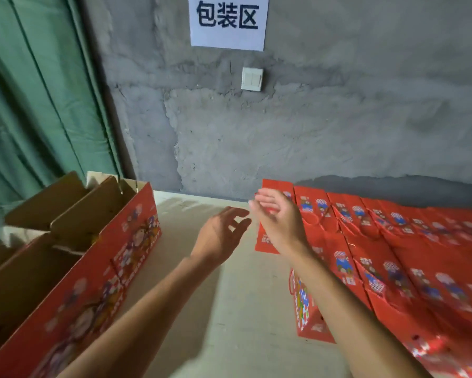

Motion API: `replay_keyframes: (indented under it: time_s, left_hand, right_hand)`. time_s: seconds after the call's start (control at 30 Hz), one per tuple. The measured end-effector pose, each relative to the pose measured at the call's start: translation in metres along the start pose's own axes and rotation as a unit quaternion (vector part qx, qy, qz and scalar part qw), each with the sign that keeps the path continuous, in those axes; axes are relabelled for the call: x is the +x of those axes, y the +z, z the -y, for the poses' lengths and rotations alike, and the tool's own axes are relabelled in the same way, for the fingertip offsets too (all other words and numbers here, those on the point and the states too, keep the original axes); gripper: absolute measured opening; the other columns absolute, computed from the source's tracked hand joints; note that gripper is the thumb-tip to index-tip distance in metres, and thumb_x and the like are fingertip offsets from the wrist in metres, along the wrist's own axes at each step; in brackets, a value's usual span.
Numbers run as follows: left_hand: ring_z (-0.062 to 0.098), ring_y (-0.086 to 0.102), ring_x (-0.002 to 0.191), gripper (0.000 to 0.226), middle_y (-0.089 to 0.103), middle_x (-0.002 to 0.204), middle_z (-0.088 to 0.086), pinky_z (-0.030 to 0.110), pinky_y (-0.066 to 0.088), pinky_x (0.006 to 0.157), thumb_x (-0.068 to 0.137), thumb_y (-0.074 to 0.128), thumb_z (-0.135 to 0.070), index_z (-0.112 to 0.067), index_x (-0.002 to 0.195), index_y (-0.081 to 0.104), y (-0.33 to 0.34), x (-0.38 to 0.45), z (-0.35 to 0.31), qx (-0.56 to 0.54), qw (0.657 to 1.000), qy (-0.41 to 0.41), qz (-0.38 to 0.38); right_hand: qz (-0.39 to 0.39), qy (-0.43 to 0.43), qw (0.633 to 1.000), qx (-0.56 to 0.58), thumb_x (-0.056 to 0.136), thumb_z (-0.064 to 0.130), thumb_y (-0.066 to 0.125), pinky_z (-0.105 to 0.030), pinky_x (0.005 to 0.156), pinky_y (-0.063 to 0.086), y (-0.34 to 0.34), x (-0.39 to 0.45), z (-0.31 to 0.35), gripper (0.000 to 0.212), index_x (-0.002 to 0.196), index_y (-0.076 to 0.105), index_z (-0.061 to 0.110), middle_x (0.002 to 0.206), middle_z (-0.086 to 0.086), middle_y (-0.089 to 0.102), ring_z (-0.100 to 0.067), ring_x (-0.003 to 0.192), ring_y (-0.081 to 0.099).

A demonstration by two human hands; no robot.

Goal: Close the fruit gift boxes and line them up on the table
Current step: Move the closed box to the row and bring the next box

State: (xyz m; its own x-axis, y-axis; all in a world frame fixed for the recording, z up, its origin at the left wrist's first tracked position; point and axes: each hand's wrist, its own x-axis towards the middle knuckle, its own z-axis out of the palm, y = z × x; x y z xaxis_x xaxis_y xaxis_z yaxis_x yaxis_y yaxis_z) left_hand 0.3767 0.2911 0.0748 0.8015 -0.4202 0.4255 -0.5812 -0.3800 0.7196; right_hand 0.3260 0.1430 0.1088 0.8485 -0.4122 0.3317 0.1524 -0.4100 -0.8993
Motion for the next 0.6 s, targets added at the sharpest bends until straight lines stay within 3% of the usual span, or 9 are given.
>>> replay_keyframes:
  time_s: [0.1, 0.23, 0.37, 0.47, 0.6]
  left_hand:
    - [0.014, 0.073, 0.084, 0.024, 0.074, 0.111, -0.006, 0.038, 0.06, 0.077, 0.098, 0.068, -0.033, -0.019, 0.118, 0.071, -0.049, -0.058, -0.017, 0.003, 1.0, -0.021, -0.014]
    - [0.005, 0.07, 0.085, 0.02, 0.073, 0.108, -0.011, 0.032, 0.061, 0.077, 0.1, 0.066, -0.031, -0.02, 0.115, 0.073, -0.099, -0.147, -0.022, -0.036, 0.997, -0.036, -0.051]
    - [0.008, 0.072, 0.089, 0.019, 0.073, 0.109, -0.014, 0.035, 0.062, 0.078, 0.1, 0.066, -0.03, -0.022, 0.116, 0.073, -0.133, -0.238, -0.012, -0.077, 0.99, -0.093, -0.072]
    - [0.01, 0.073, 0.088, 0.017, 0.073, 0.109, -0.013, 0.038, 0.062, 0.078, 0.1, 0.067, -0.027, -0.023, 0.115, 0.073, -0.159, -0.29, -0.002, -0.07, 0.983, -0.129, -0.112]
    - [0.004, 0.069, 0.096, 0.018, 0.07, 0.112, -0.014, 0.031, 0.061, 0.08, 0.099, 0.067, -0.024, -0.023, 0.116, 0.072, -0.197, -0.342, 0.006, 0.005, 0.978, -0.143, -0.151]
  right_hand:
    - [0.005, -0.011, 0.999, 0.036, 0.089, 0.022, 0.079, -0.041, 0.099, 0.055, 0.025, -0.057, 0.033, 0.031, 0.117, 0.068, 0.015, 0.109, -0.002, 0.075, -0.012, 0.104, 0.071]
    - [0.041, -0.036, 0.997, 0.051, 0.085, 0.041, 0.077, -0.036, 0.098, 0.055, 0.052, -0.137, 0.061, 0.036, 0.116, 0.067, 0.025, 0.108, 0.006, 0.075, -0.006, 0.104, 0.07]
    - [0.099, -0.019, 0.994, 0.043, 0.084, 0.047, 0.077, -0.035, 0.099, 0.054, 0.085, -0.212, 0.069, 0.041, 0.119, 0.067, 0.029, 0.11, 0.011, 0.075, -0.004, 0.106, 0.069]
    - [0.132, 0.0, 0.99, 0.057, 0.085, 0.042, 0.08, -0.037, 0.1, 0.054, 0.118, -0.254, 0.071, 0.036, 0.118, 0.068, 0.032, 0.11, 0.015, 0.074, -0.005, 0.107, 0.068]
    - [0.179, 0.025, 0.98, 0.081, 0.08, 0.05, 0.077, -0.037, 0.097, 0.055, 0.169, -0.303, 0.075, 0.04, 0.115, 0.069, 0.031, 0.108, 0.013, 0.075, -0.007, 0.105, 0.069]
